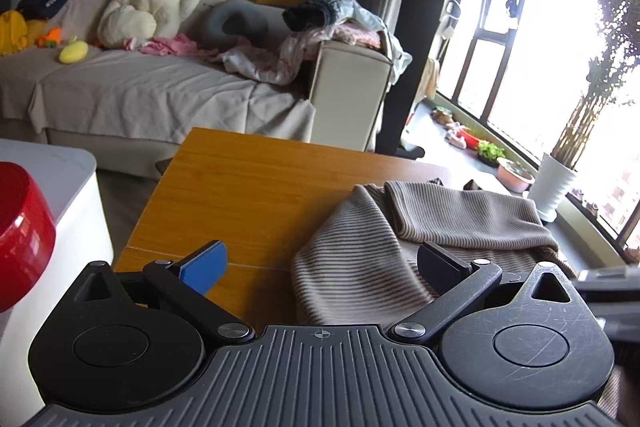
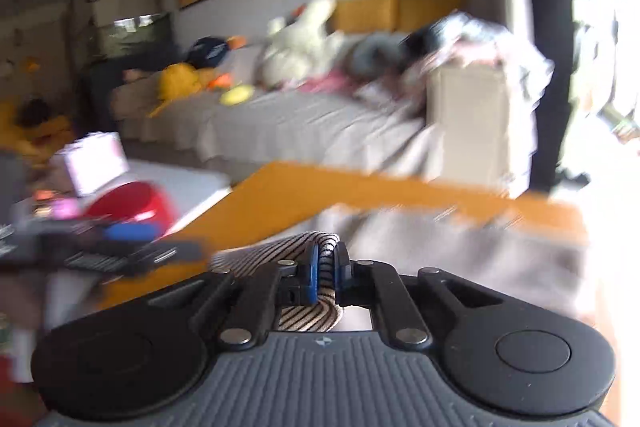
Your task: Fold clothes
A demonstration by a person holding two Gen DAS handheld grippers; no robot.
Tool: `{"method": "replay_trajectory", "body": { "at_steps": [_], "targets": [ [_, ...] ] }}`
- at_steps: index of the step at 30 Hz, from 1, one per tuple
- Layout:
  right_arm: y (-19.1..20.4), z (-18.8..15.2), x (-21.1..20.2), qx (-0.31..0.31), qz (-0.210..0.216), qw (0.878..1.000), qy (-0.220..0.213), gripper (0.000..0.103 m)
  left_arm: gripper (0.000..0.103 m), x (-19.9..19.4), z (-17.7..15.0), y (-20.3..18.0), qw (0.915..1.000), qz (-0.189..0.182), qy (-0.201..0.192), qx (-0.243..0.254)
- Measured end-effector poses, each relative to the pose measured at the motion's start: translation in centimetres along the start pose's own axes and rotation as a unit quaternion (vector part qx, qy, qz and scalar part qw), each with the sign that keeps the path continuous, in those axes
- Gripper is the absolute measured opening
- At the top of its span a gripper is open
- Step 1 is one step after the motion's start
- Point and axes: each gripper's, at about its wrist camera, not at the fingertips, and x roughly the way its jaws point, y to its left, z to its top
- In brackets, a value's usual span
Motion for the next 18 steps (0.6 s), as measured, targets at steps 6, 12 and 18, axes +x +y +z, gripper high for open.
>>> {"method": "replay_trajectory", "body": {
  "at_steps": [6, 12, 18],
  "targets": [
    [-7.5, 2.2, 4.0, -0.056, -0.138, 0.989, 0.008, 0.007, 0.103, 1.6, -0.7, -2.6, 0.9992, -0.033, 0.016, 0.014],
    [-14.8, -0.6, 5.5, 0.051, -0.178, 0.981, 0.056, 0.015, 0.103, 3.4, -2.2, -5.8, 0.9956, -0.064, 0.043, 0.053],
    [-18.2, -4.8, 5.2, 0.206, -0.095, 0.971, 0.07, 0.049, 0.103, 5.3, -3.2, -7.7, 0.9918, -0.076, 0.063, 0.081]
  ]
}}
